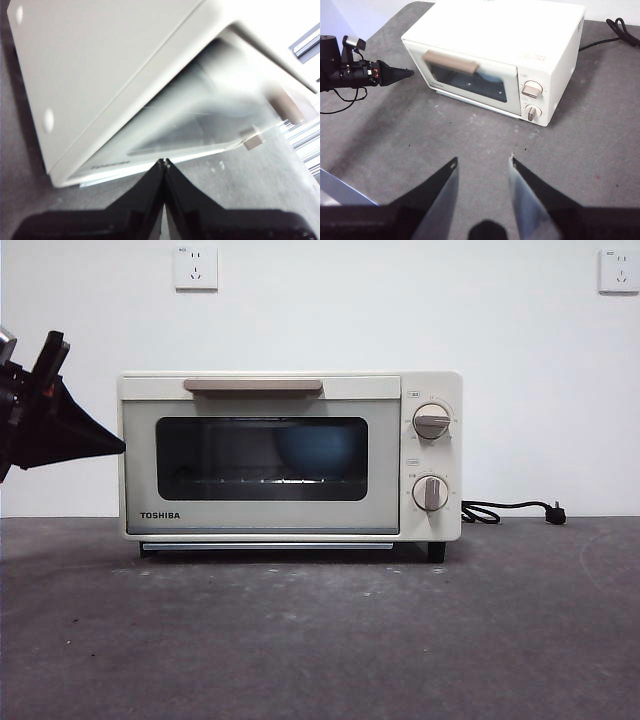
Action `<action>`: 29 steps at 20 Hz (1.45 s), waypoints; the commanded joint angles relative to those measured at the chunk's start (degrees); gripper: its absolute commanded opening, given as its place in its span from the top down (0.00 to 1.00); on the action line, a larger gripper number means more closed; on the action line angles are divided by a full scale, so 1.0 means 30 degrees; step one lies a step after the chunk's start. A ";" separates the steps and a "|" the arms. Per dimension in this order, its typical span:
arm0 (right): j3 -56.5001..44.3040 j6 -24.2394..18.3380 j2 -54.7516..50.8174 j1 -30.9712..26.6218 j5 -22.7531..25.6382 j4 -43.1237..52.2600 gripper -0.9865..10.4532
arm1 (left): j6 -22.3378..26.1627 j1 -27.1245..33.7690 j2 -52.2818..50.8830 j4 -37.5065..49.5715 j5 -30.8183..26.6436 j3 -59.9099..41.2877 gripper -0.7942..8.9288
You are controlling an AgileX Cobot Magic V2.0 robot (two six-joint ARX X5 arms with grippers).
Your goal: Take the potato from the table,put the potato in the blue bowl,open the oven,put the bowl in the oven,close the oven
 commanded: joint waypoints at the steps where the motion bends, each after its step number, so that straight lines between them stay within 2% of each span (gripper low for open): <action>1: 0.0000 0.0182 0.0109 0.0029 0.0029 0.0117 0.77 | -0.0109 -0.0036 -0.0714 -0.0160 0.0080 0.0131 0.93; 5: 0.0000 0.0160 0.0350 0.0029 0.0000 0.0102 0.77 | 0.0233 -0.0080 -0.2375 -0.1639 0.0044 0.0131 0.93; 9: 0.0000 -0.0102 0.0685 0.0029 -0.0022 0.0087 0.77 | 0.1552 -0.0321 -0.5056 -0.4452 -0.0933 0.0138 0.93; 21: 0.0000 -0.1253 0.1858 0.0029 -0.0029 -0.0539 0.77 | 0.3934 -0.1566 -1.4484 -1.4389 -0.5435 0.0262 0.93; 25: 0.0000 -0.1515 0.2164 0.0029 -0.0036 -0.0874 0.77 | 0.5785 -0.2098 -1.6524 -1.9496 -0.7912 0.1792 0.93; 29: 0.0000 -0.1698 0.2390 0.0029 -0.0036 -0.1056 0.77 | 0.7053 -0.2499 -1.7296 -2.3358 -0.9544 0.4131 0.93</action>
